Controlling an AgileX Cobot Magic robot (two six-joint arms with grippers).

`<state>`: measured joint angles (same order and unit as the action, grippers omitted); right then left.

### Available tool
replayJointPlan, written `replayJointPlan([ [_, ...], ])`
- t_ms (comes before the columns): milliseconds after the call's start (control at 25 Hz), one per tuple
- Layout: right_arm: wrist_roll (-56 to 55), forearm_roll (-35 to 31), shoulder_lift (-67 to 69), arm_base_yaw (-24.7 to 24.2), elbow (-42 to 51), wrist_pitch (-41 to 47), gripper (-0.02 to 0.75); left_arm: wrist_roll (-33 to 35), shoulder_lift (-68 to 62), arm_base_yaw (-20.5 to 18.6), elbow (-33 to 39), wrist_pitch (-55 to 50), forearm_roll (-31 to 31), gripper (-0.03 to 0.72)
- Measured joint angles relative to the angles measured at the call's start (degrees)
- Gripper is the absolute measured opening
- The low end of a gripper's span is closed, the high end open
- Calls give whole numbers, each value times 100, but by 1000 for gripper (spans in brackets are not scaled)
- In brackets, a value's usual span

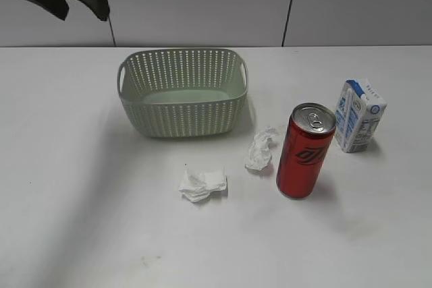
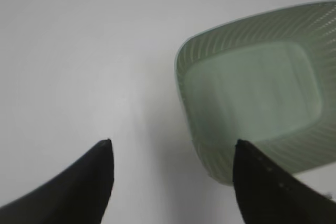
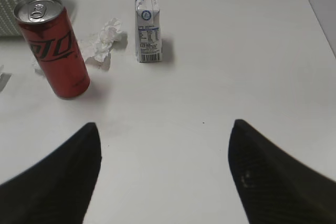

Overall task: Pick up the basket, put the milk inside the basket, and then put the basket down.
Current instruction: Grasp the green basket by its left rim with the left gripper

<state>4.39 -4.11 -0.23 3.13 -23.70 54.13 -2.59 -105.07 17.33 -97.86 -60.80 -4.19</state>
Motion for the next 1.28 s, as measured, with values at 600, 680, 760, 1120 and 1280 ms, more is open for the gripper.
replayJointPlan([
  [600, 0, 0, 0, 0, 0, 0, 590, -953, -1805, 124, -877, -363, 155, 538],
  [680, 0, 0, 0, 0, 0, 0, 590, -971, -1955, 183, -957, -338, 161, 538],
  [760, 0, 0, 0, 0, 0, 0, 590, -1074, -2101, 221, -992, -264, 159, 538],
  [1120, 0, 0, 0, 0, 0, 0, 590, -1343, -2637, 231, -1018, -54, 154, 529],
  [1280, 0, 0, 0, 0, 0, 0, 590, -1357, -2687, 231, -1018, 180, 112, 465],
])
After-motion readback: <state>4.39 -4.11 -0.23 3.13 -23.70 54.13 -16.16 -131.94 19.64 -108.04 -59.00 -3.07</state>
